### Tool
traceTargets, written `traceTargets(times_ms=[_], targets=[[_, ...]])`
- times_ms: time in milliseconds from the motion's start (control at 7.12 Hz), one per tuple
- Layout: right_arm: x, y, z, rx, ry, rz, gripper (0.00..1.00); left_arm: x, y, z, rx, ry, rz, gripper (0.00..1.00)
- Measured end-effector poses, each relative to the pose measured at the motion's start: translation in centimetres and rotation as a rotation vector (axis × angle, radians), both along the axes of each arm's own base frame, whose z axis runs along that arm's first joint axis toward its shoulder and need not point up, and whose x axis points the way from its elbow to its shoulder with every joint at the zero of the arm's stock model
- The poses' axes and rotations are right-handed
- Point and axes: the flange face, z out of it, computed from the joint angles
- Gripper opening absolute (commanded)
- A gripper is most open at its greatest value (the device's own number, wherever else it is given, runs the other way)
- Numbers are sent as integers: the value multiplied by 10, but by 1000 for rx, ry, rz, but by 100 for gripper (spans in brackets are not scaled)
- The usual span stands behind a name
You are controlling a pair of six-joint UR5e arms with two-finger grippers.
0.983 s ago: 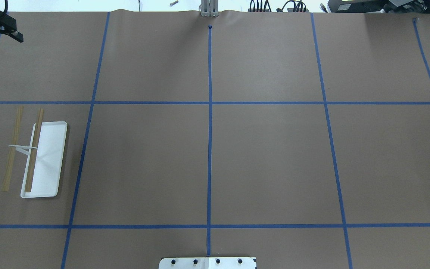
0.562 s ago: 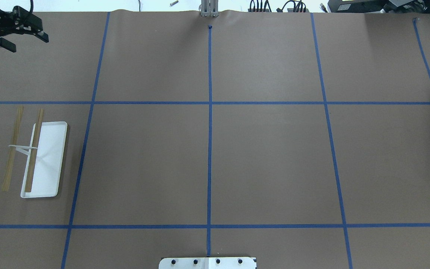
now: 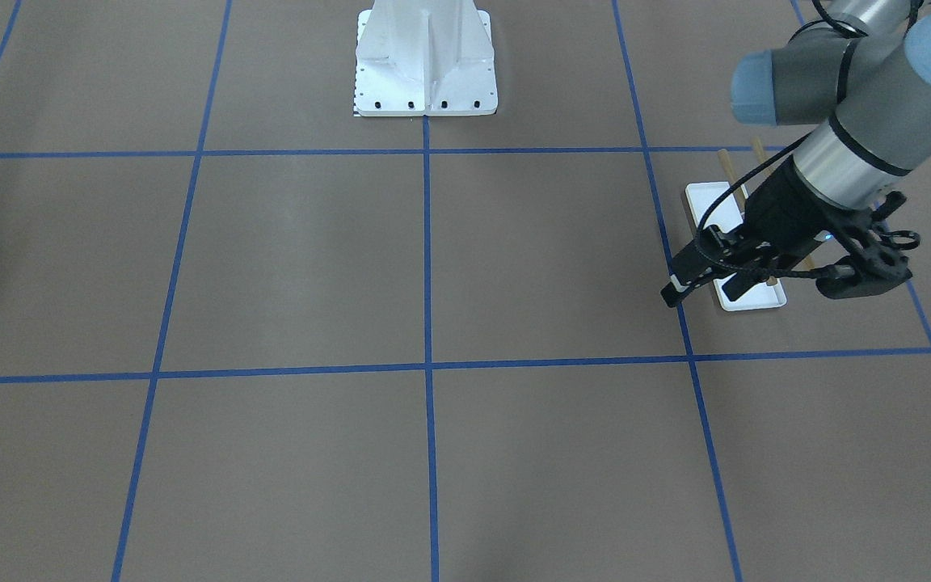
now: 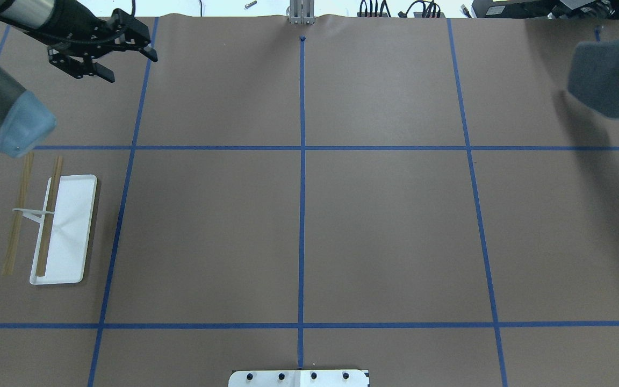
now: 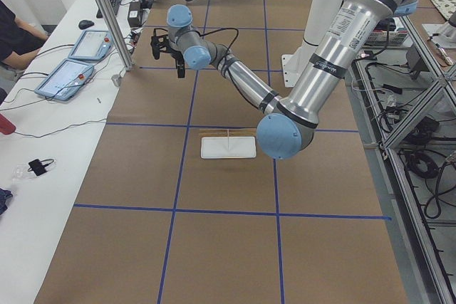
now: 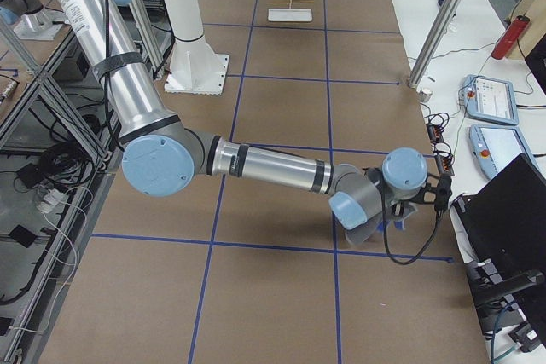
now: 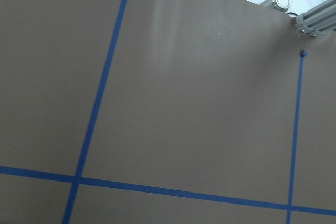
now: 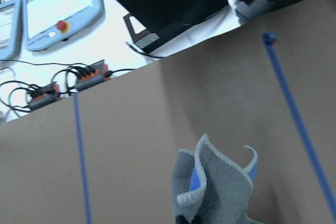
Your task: Hang towel on rack
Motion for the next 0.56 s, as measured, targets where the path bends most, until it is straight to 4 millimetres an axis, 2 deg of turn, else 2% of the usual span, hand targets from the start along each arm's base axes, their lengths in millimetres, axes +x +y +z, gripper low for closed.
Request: traceTargets(times_ms=[140, 281, 421, 562], targets=[[-20, 2, -70, 67, -48, -22, 0, 22, 2, -14, -18, 32, -2, 99], [-55, 14, -134, 159, -74, -69, 0, 45, 2, -30, -42, 62, -16, 99], [-98, 35, -191, 261, -88, -123, 0, 64, 5, -46, -68, 98, -35, 99], [-147, 66, -246, 380, -94, -160, 0, 84, 11, -65, -93, 150, -59, 99]])
